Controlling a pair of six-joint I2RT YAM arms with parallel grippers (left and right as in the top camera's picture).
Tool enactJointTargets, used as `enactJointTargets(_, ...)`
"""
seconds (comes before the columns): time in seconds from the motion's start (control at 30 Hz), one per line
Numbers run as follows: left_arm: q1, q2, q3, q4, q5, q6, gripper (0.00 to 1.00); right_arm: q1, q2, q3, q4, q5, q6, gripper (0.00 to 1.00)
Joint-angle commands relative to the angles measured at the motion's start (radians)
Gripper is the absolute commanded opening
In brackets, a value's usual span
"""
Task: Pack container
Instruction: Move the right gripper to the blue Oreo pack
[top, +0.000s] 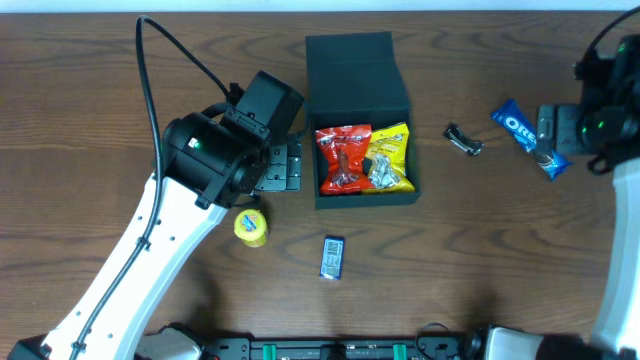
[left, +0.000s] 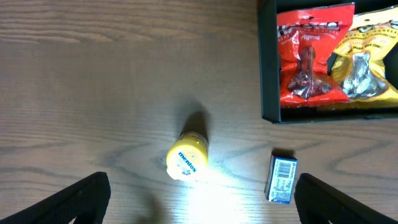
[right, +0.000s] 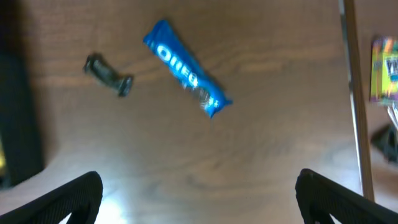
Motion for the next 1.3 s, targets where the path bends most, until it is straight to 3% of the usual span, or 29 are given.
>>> enactJointTargets(0.0,0.0,-0.012,0.015,0.0,0.003,0.014,0.95,-0.034,0.078,-0.002,0.043,-0.135,-0.202,0.99)
enactJointTargets(0.27,0.0,-0.012,0.014,-0.004,0.004,0.014,0.95,-0.033,0.294,-0.002,0.172,-0.155,-0.372,0.99)
enactJointTargets(0.5,0.0,-0.012,0.014,-0.01,0.004,0.014,0.95,-0.035,0.459,-0.002,0.264,-0.083,-0.429,0.99)
enactJointTargets(0.93,0.0,-0.012,0.014,-0.016,0.037,0.006,0.95,-0.085,0.658,-0.002,0.346,-0.084,-0.435,0.99)
enactJointTargets(1.27,0.0,-0.012,0.014,-0.014,0.039,0.006,0.95,-0.126,0.687,-0.002,0.344,-0.171,-0.43,0.99)
